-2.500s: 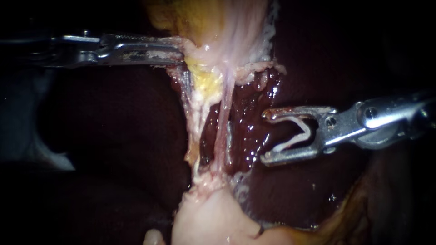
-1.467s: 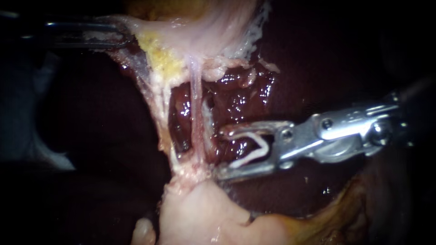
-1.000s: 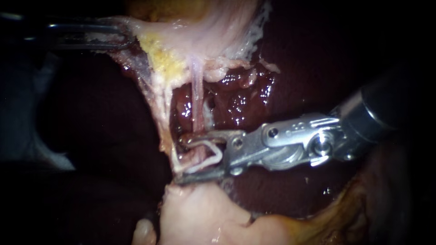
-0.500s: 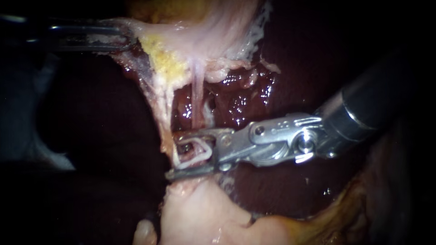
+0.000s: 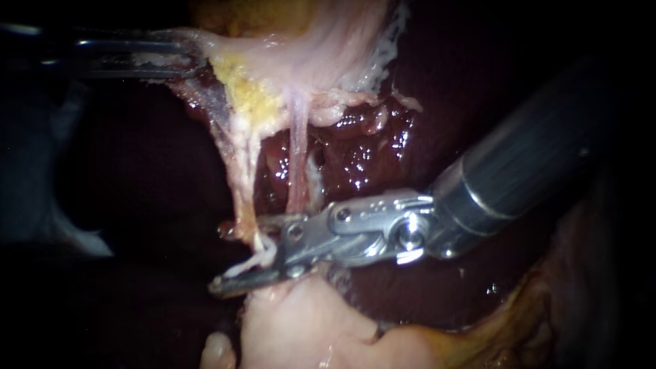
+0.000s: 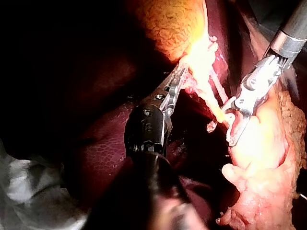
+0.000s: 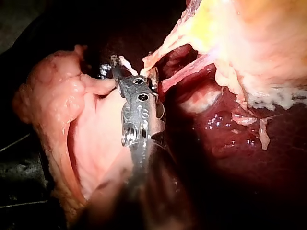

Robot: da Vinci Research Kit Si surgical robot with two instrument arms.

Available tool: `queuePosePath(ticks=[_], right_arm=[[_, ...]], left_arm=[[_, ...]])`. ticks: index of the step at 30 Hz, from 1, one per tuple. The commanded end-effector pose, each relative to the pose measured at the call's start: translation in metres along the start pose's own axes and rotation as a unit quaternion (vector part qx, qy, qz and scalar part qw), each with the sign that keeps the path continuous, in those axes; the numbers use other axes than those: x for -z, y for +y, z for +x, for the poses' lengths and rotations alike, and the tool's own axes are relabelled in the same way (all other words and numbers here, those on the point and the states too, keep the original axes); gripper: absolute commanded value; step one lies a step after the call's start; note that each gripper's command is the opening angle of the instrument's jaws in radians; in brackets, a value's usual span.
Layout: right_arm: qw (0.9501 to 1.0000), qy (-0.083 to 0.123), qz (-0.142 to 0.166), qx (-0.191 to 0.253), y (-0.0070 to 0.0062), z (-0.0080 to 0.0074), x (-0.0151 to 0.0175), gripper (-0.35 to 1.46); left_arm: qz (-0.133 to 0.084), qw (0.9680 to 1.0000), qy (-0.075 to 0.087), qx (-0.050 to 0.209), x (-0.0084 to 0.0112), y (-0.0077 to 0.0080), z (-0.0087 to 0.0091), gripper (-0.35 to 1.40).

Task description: Clipping first clip left tube

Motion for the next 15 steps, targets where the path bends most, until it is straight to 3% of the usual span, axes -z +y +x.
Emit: queuePosePath(ticks=[1,8,15], right_arm=[[1.0000,0.003,0.000,-0.006,-0.0001,0.0001,-0.0001,0.47],[0.9995,0.016,0.005,-0.027,-0.0011,0.0010,-0.0005,0.45],[0.9991,0.028,0.011,-0.029,-0.0028,0.0030,-0.0010,0.44]], left_arm=[[0.001,1.0000,0.000,0.000,0.0000,0.0000,0.0000,-0.35],[0.001,1.0000,0.000,0.001,-0.0001,0.0000,0.0000,-0.35],[0.001,1.0000,0.000,0.001,-0.0001,0.0000,0.0000,-0.35]])
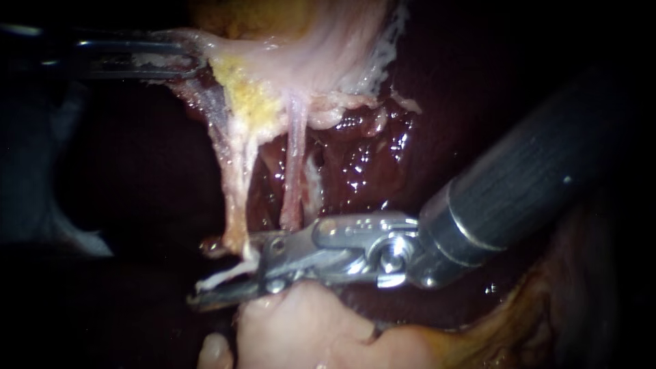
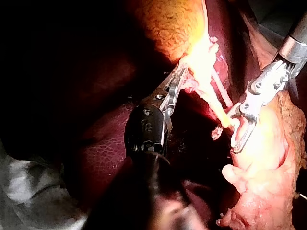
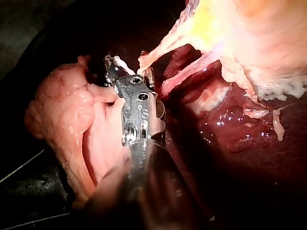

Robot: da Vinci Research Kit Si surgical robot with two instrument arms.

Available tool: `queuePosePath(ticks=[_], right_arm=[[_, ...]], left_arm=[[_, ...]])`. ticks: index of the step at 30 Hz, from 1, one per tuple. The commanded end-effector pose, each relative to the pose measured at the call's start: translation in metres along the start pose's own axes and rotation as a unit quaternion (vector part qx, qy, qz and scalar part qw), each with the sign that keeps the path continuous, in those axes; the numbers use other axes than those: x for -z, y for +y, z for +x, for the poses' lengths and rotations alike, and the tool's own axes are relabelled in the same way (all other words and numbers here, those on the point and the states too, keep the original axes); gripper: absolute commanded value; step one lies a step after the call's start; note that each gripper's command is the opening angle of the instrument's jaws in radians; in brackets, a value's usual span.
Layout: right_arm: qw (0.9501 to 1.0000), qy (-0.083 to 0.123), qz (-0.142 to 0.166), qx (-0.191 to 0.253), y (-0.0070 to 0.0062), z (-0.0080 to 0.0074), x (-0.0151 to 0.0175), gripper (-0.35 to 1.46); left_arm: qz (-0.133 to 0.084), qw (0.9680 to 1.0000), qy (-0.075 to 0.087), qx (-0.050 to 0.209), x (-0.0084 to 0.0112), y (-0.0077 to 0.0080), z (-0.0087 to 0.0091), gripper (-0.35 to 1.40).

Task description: Clipping first clip left tube

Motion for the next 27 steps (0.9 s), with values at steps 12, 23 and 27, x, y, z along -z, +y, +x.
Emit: queuePosePath(ticks=[12,23,27], right_arm=[[0.9997,0.007,0.006,-0.021,-0.0017,0.0021,-0.0001,0.35],[0.9989,0.005,0.007,-0.047,-0.0010,0.0016,0.0008,-0.06],[0.9979,0.002,0.007,-0.064,-0.0011,0.0014,0.0009,-0.24]], left_arm=[[-0.001,1.0000,0.000,0.000,0.0001,0.0000,0.0001,-0.35],[-0.001,1.0000,0.000,0.000,0.0001,-0.0001,0.0001,-0.35],[-0.001,1.0000,0.000,0.000,0.0001,-0.0001,0.0001,-0.35]])
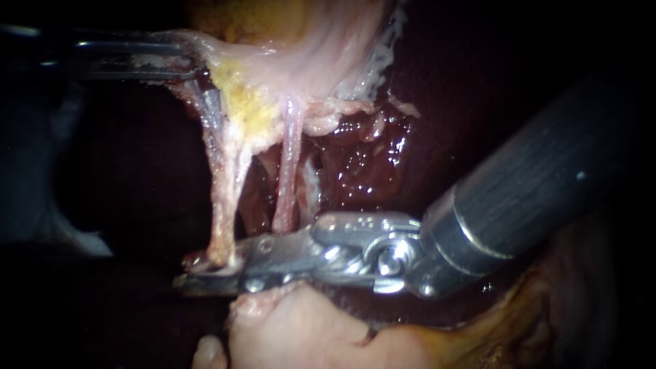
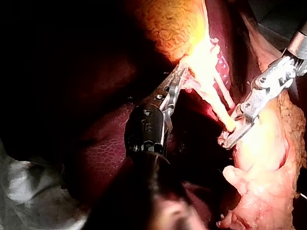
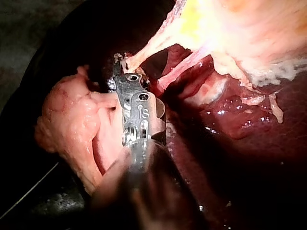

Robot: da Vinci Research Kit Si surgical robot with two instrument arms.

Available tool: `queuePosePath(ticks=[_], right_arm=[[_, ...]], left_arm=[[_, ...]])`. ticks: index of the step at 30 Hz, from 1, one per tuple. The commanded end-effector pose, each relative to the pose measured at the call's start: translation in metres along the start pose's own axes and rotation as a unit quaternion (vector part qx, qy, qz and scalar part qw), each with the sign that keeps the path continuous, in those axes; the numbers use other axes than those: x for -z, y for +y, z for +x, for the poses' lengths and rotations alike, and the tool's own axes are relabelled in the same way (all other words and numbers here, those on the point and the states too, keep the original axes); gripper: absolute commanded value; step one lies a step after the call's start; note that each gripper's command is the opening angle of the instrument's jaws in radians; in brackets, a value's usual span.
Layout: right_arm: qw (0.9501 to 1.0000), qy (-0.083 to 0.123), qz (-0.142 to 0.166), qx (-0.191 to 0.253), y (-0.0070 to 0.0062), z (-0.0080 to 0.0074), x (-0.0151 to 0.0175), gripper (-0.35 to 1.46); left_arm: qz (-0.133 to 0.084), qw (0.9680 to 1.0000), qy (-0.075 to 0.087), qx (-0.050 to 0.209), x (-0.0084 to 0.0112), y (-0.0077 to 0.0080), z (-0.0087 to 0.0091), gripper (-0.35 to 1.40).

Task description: Clipping first clip left tube

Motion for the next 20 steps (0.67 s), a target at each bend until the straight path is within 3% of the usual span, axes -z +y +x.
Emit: queuePosePath(ticks=[1,5,9,20], right_arm=[[1.0000,-0.001,0.000,-0.010,0.0000,-0.0001,0.0000,-0.32],[0.9993,-0.005,-0.001,-0.038,0.0002,-0.0006,0.0002,-0.35],[0.9990,-0.023,-0.008,-0.037,0.0006,-0.0014,0.0006,-0.35],[0.9991,-0.022,-0.008,-0.036,0.0011,-0.0018,0.0006,-0.35]], left_arm=[[0.000,1.0000,0.000,0.000,0.0000,0.0000,0.0000,-0.35],[0.000,1.0000,0.000,0.000,0.0000,-0.0001,0.0000,-0.35],[0.000,1.0000,0.000,0.000,0.0000,-0.0001,0.0000,-0.35],[0.000,1.0000,0.000,0.000,0.0000,-0.0003,0.0000,-0.35]])
